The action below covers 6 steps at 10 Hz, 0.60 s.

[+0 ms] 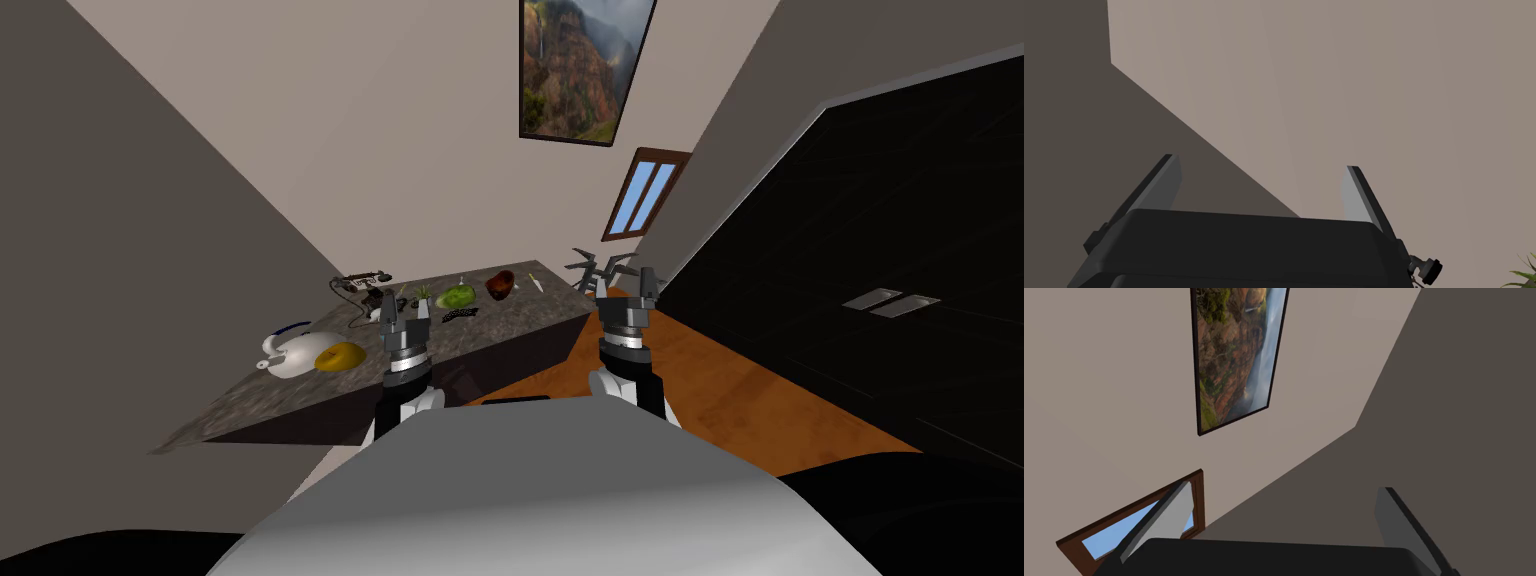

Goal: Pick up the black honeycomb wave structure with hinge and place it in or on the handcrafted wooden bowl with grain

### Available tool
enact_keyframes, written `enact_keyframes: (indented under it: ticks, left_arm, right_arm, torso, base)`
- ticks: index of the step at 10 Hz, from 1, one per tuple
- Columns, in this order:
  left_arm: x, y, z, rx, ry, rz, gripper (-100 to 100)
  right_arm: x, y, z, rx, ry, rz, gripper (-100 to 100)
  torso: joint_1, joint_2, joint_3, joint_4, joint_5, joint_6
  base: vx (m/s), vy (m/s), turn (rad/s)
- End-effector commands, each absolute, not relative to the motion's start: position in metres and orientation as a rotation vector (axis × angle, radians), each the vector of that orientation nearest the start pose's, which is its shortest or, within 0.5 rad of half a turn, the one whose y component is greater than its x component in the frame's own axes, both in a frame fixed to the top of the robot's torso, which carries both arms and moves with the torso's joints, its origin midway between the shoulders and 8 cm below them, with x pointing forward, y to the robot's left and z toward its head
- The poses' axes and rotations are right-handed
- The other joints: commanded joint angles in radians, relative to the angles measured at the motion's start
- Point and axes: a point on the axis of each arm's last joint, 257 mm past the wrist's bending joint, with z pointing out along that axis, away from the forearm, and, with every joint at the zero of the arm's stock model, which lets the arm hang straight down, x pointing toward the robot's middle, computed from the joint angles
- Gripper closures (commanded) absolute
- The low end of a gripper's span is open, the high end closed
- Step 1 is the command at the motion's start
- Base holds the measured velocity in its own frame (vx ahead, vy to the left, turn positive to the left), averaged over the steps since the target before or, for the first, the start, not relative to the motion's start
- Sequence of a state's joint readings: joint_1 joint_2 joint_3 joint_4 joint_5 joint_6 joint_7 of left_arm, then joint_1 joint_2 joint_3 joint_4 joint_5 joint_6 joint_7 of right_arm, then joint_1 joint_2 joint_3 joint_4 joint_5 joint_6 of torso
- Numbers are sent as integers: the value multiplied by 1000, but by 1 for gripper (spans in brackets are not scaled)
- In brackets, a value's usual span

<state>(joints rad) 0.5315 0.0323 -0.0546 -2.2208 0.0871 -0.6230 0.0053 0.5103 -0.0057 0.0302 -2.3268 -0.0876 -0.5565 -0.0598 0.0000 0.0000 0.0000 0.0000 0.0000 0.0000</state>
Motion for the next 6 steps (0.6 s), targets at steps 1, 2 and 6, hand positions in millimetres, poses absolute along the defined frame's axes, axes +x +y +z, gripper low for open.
enact_keyframes:
  ticks: [1, 2, 6]
  left_arm:
    - [341, 273, 4, -675, 605, -1407, -100]
    - [347, 273, 1, -680, 628, -1405, -100]
    - [375, 281, -13, -733, 709, -1392, -100]
  right_arm:
    - [323, -278, 52, 656, 479, 1460, 0]
    - [323, -278, 52, 656, 479, 1460, 0]
    - [323, -278, 52, 656, 479, 1460, 0]
  torso:
    - [0, 0, 0, 0, 0, 0]
    - [1, 0, 0, 0, 0, 0]
    - [3, 2, 1, 0, 1, 0]
  base:
    - [-9, 12, -48]
    - [-19, 28, -64]
    - [-29, 41, -69]
